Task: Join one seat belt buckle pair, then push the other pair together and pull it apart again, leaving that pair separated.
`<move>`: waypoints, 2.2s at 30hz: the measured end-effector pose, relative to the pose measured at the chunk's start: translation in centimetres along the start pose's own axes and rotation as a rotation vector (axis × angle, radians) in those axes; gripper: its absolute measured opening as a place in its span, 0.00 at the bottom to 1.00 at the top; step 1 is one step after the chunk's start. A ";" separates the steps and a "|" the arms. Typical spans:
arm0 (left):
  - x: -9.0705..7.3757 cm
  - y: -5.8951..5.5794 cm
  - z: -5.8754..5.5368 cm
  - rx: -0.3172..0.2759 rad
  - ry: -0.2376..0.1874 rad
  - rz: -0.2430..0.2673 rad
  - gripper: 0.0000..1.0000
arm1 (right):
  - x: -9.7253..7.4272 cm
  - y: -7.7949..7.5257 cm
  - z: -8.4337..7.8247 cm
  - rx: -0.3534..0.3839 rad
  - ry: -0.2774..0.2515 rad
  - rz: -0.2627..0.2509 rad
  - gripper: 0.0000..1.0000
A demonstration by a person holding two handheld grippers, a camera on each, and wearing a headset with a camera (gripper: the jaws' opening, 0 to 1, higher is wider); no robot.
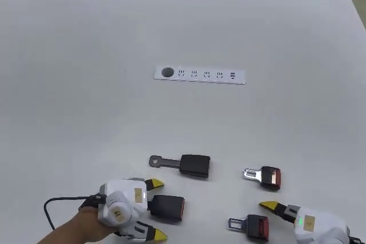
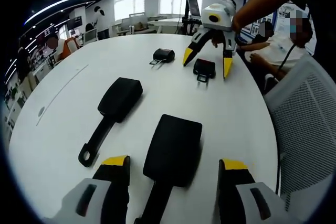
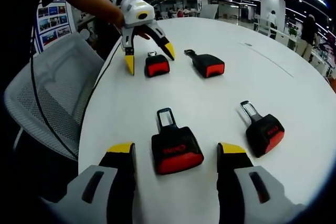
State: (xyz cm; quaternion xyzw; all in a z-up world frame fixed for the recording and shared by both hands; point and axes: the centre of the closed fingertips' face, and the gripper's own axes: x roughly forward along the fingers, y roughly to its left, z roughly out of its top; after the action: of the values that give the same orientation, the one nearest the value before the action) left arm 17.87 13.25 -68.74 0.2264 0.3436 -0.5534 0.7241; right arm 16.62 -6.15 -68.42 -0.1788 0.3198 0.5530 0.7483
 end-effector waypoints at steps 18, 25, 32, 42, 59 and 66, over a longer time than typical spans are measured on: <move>0.4 0.3 -0.5 0.080 0.020 -0.036 0.42 | 0.2 0.1 -0.6 -0.116 0.069 0.019 0.44; 0.5 0.1 0.0 0.121 0.013 -0.060 0.34 | 0.5 -0.2 -0.7 -0.139 0.087 0.011 0.35; 0.9 0.1 -0.1 0.205 0.086 -0.121 0.33 | 0.4 -0.2 -0.6 -0.155 0.094 0.025 0.34; 0.8 0.1 0.2 0.235 0.111 -0.143 0.33 | 0.4 -0.2 -0.7 -0.166 0.123 0.040 0.33; 0.7 0.0 0.5 0.223 0.119 -0.140 0.33 | 1.4 0.0 0.6 -0.140 0.088 0.016 0.33; 0.7 0.1 0.2 0.213 0.117 -0.137 0.33 | 2.6 0.3 1.4 -0.164 0.092 0.033 0.33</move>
State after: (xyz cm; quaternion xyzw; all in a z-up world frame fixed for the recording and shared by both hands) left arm 18.15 12.69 -69.16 0.3099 0.3394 -0.6206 0.6353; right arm 17.19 -3.29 -69.13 -0.2594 0.3102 0.5809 0.7064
